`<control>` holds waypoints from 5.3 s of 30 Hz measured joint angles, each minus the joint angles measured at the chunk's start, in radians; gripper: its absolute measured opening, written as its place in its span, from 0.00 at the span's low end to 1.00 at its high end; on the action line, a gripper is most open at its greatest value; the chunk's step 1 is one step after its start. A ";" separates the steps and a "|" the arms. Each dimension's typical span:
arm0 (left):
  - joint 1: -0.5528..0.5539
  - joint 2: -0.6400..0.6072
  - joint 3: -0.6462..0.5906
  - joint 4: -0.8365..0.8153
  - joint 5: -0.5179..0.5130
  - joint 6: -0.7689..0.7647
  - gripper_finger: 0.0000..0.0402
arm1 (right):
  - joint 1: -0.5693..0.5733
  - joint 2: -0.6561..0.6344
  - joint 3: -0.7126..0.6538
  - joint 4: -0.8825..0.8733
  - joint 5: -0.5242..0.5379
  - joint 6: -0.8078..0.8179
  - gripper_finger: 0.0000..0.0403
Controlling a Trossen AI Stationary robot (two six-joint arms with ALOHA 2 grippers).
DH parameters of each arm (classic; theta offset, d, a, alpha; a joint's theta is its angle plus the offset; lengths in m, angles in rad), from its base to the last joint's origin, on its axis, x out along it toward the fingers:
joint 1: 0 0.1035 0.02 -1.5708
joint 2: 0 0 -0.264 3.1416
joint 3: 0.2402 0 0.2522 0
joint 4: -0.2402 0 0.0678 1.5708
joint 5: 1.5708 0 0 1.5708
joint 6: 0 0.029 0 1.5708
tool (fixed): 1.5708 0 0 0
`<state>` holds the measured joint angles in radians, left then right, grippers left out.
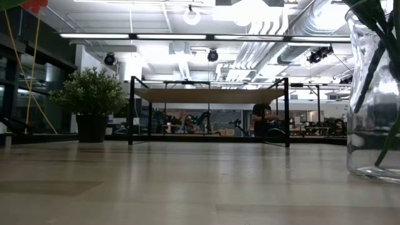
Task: Pick and place flowers into a vace then onto a shelf
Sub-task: Put the right transparent vase with flowers on the shelf
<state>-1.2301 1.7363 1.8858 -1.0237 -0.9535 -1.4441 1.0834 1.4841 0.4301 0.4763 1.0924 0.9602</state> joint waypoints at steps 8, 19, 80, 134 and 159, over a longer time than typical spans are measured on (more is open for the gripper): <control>0.000 0.000 0.000 0.001 0.000 0.000 0.24 | -0.066 0.000 0.000 0.004 -0.094 -0.009 0.73; 0.000 0.000 0.000 0.003 0.000 0.000 0.24 | -0.068 0.016 0.000 0.057 -0.145 -0.026 0.73; 0.068 -0.006 0.000 0.004 0.088 0.001 0.24 | -0.161 0.223 0.001 0.442 -0.147 -0.297 0.73; 0.111 -0.007 0.000 0.000 0.187 0.030 0.24 | -0.226 0.222 0.001 0.471 -0.175 -0.319 0.44; 0.111 -0.007 0.000 -0.005 0.188 0.030 0.24 | -0.225 0.223 0.001 0.560 -0.096 -0.422 0.43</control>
<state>-1.1191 1.7292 1.8862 -1.0283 -0.7658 -1.4143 0.8581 1.7069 0.4309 1.0367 0.9968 0.5380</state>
